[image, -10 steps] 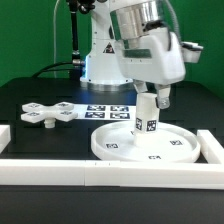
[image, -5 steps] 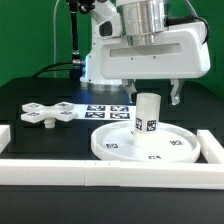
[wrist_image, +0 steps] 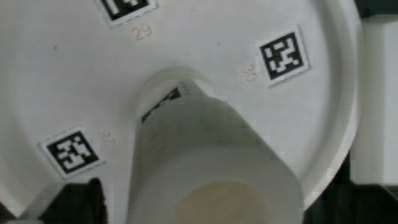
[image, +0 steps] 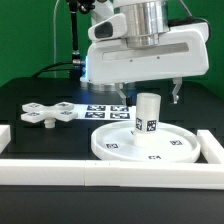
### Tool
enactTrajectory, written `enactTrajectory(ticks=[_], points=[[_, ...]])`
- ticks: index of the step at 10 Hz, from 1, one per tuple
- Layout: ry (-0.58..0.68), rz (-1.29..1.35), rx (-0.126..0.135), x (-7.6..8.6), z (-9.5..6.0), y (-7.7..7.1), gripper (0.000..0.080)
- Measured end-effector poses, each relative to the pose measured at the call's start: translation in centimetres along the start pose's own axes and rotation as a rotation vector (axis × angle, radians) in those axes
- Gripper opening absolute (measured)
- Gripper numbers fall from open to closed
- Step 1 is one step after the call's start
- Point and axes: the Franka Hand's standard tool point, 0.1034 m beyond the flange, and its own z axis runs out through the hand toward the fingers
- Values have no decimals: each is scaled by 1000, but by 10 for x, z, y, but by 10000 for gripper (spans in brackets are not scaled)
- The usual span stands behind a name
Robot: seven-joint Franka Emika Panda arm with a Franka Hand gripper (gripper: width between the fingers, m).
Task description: Assemble round table
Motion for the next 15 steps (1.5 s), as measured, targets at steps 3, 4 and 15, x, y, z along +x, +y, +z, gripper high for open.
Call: enactTrajectory(ticks=[3, 4, 15], points=[[-13, -243, -31, -2, 1, -5, 649], [-15, -331, -32, -1, 1, -4, 649], [-63, -1267, -113, -1, 6, -1, 649]])
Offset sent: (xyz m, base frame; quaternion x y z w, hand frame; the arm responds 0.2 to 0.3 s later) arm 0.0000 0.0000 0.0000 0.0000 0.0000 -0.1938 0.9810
